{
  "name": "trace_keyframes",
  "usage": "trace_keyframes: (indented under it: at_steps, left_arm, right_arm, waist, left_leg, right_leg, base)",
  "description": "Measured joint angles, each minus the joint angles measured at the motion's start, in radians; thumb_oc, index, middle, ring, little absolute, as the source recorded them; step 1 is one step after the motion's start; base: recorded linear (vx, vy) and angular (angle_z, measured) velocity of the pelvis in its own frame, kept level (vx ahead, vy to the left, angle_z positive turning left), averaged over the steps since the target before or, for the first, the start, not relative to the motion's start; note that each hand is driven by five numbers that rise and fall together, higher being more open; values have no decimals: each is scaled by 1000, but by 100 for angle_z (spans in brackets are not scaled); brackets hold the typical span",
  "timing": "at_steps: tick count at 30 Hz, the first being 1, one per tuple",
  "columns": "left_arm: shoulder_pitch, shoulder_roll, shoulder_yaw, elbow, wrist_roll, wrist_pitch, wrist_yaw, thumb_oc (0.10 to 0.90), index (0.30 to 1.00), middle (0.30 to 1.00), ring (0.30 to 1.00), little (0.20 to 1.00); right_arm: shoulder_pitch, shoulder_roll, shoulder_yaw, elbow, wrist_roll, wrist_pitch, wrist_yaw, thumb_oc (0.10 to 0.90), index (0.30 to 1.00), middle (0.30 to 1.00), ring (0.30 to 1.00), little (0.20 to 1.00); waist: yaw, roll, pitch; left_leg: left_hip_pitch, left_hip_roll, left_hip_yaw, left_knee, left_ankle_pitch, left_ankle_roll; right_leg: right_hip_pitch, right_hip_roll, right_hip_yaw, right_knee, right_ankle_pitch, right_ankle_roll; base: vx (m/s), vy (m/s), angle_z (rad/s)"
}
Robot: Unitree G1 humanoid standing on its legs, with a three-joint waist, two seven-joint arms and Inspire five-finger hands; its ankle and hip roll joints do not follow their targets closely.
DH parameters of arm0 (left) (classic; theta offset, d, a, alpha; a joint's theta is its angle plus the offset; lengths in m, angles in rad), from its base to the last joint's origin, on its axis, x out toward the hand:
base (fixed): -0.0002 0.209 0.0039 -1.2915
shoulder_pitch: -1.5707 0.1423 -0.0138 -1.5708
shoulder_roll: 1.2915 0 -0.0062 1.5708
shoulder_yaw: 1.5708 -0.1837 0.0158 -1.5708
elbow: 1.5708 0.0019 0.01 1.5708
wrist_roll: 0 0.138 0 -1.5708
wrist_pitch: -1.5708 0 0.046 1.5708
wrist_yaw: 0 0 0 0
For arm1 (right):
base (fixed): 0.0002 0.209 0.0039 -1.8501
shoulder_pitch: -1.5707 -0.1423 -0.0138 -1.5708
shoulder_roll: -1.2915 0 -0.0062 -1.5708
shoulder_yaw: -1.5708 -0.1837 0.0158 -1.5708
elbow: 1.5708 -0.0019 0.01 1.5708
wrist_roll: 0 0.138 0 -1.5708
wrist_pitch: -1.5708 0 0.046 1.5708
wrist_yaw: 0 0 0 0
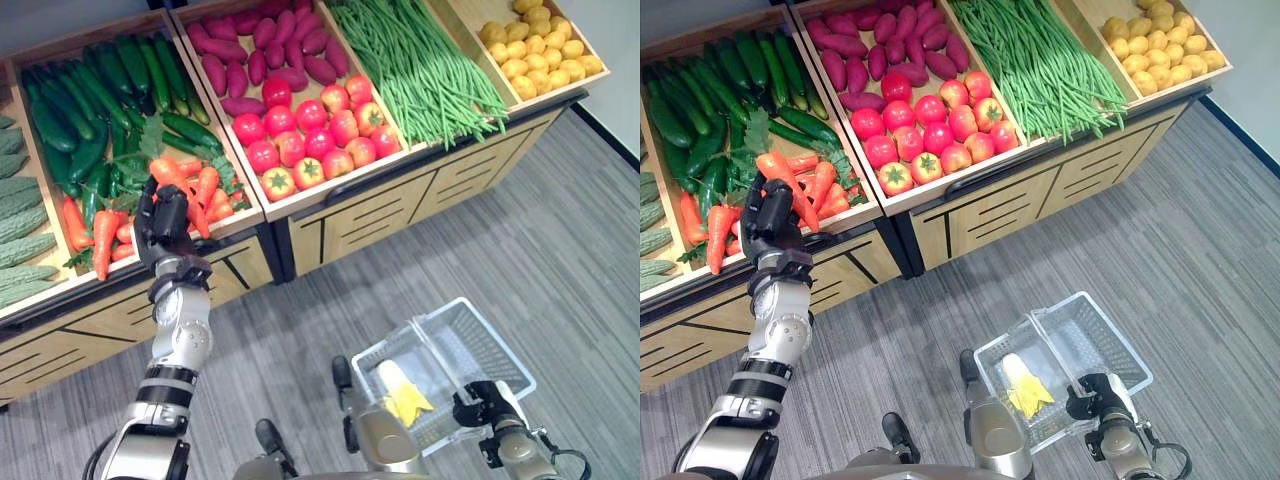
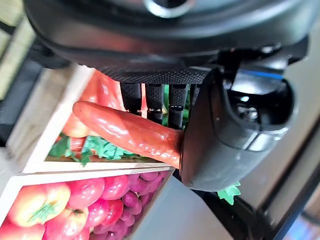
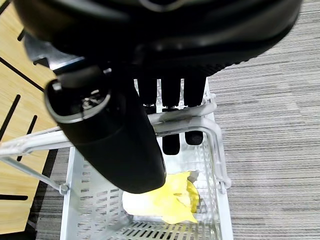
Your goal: Get the vegetables into the basket
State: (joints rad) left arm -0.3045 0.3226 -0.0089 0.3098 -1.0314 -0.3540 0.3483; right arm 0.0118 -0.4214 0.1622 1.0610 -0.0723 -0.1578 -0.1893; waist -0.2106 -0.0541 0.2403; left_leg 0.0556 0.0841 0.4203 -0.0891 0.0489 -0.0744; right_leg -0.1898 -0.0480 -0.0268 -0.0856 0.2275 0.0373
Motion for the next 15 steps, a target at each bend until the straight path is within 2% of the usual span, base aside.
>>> trace_keyframes:
  at_steps: [4,7,15]
  left_arm:
    - [53,-41,-5,-31,-91,-3,-49,400,300,300,300,300]
    - [60,-41,-25,-42,-117,-5,-76,400,300,300,300,300]
    - [101,-37,-108,-101,-128,2,-147,400,300,300,300,300]
  right_arm:
    - [9,0,0,-1,0,0,11,400,300,300,300,300]
    - [10,0,0,11,0,2,11,400,300,300,300,300]
    - [42,1,-30,34,0,17,17,400,300,300,300,300]
  waist:
    - [-1,5,-15]
    - [2,7,-18]
    - [-2,25,-48]
  left_leg:
    - [13,0,0,0,0,0]
    - [17,-1,-1,-3,0,0]
    - [36,-3,3,0,-2,3]
  right_leg:
    - [13,0,0,0,-1,1]
    - [18,-1,0,0,-2,2]
    - [34,-1,5,0,-2,2]
  base:
    - [0,0,0]
    - [0,0,0]
    - [-2,27,-1]
